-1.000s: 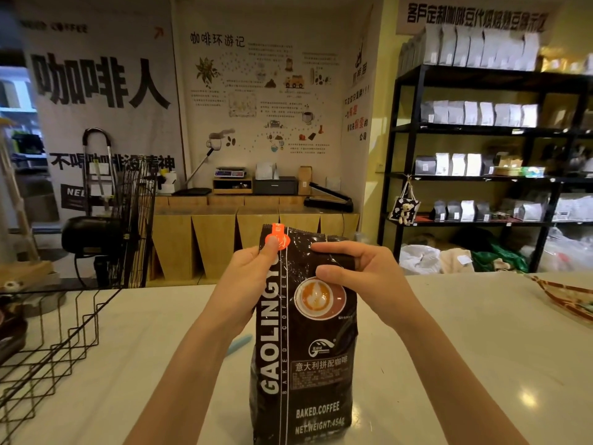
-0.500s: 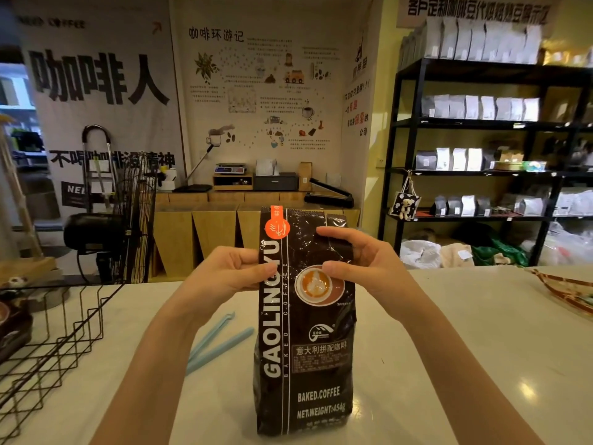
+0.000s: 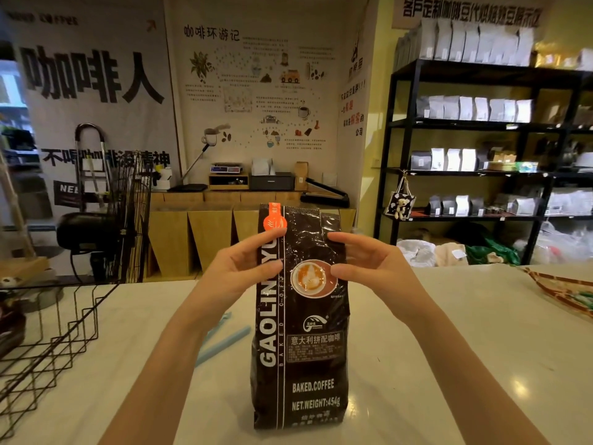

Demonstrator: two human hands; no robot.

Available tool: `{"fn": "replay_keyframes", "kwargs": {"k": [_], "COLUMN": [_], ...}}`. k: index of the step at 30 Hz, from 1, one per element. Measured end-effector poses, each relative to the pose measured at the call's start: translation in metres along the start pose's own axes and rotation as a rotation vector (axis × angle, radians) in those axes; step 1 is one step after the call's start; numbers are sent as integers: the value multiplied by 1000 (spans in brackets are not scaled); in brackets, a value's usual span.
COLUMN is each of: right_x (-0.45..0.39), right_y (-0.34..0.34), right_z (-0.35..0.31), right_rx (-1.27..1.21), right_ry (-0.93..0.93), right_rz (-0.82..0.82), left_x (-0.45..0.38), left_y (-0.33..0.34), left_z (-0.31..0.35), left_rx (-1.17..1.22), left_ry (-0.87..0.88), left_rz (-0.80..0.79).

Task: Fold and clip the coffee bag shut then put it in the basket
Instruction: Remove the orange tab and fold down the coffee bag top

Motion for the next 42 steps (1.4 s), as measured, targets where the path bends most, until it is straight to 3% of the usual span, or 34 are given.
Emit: {"fn": "replay_keyframes", "kwargs": {"k": [15, 30, 36, 42], "right_x": [-1, 1, -1, -1], "right_y": [3, -2, -10, 2], "right_z": [-2, -11, -15, 0], "right_rx": [55, 146, 387, 60], "right_ry": [11, -23, -85, -1], "right_rz": [-12, 48, 128, 8], "left_x": [-4, -4, -3, -3], "left_y": [-2, -5, -12, 1], "left_z": [-4, -6, -7, -9], "left_rx": [-174, -123, -172, -68], "left_ry": [-75, -100, -90, -105], "left_rz": [-14, 56, 147, 63]}}
Point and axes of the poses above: each hand's wrist, its own x-axis away from the middle knuckle, its own y-axis out of the palm, z = x × y, the point moved 10 cm from there along -x, towards the middle knuckle, and after that the axes turned 2 degrees about x, right-handed, at the moved point
